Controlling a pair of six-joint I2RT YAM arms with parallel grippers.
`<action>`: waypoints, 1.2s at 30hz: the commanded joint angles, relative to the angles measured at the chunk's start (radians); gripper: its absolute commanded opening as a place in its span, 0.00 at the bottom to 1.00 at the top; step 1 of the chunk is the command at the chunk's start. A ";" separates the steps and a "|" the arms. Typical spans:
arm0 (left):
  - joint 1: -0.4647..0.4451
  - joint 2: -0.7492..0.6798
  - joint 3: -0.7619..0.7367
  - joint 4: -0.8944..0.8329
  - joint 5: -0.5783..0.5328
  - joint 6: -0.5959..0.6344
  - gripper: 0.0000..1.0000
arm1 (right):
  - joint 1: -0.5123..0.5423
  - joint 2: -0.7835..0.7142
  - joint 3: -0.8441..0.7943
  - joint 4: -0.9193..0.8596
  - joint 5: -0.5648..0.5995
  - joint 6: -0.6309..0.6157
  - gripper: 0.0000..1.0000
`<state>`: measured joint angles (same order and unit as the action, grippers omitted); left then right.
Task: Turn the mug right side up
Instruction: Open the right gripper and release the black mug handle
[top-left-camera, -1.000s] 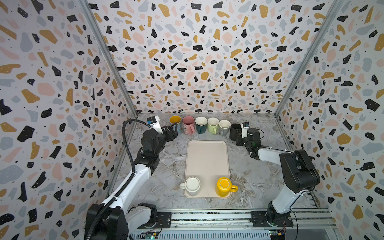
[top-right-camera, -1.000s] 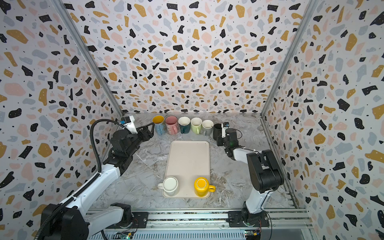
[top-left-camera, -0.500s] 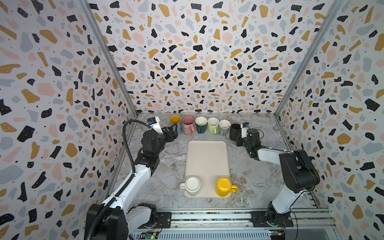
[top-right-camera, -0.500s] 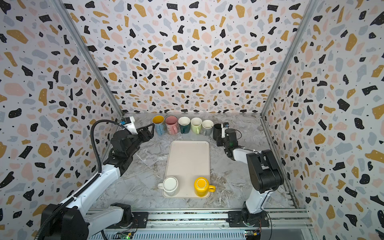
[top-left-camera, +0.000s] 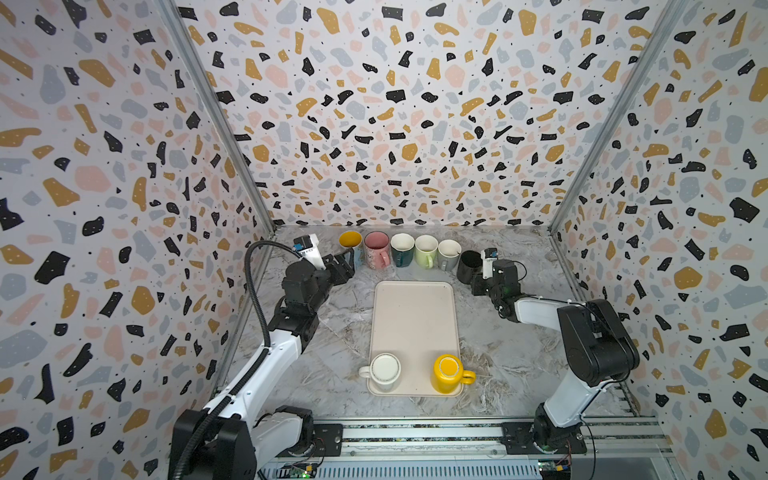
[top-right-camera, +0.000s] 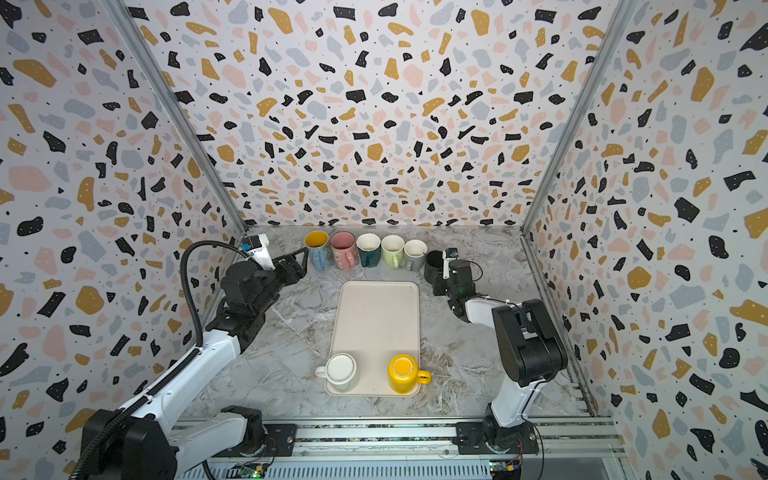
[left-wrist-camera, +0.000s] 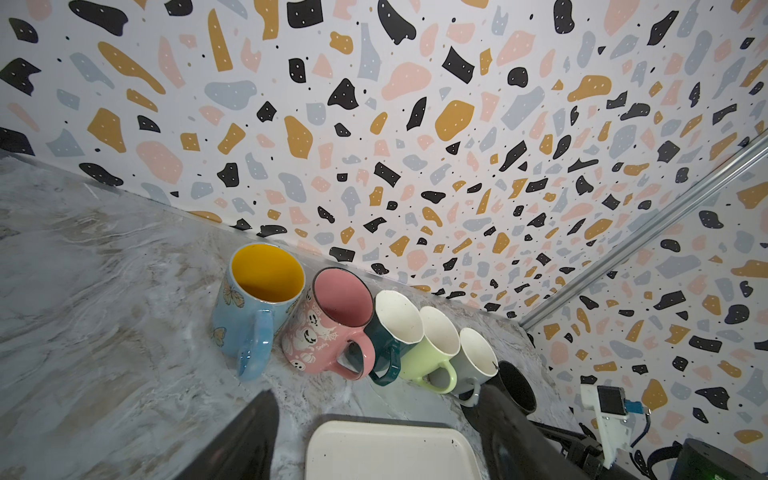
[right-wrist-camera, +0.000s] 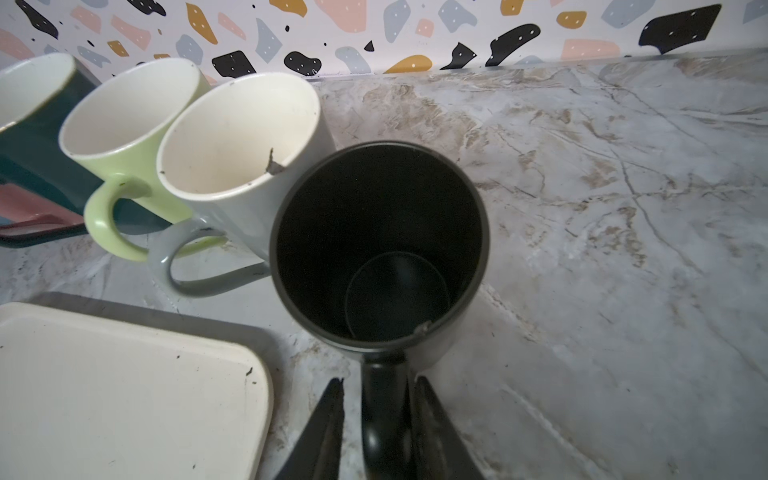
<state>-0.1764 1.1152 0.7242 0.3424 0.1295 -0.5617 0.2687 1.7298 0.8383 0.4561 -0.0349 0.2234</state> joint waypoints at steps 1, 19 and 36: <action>0.008 -0.021 -0.016 0.027 -0.005 0.011 0.76 | 0.006 0.007 0.020 -0.019 0.003 0.012 0.27; 0.011 -0.038 -0.019 0.019 -0.011 0.011 0.76 | 0.007 0.036 0.063 -0.042 0.040 0.069 0.12; 0.012 -0.064 0.004 0.000 -0.030 0.015 0.77 | 0.011 -0.128 -0.026 0.030 -0.021 0.076 0.51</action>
<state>-0.1699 1.0737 0.7136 0.3183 0.1120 -0.5613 0.2733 1.7031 0.8379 0.4397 -0.0219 0.2977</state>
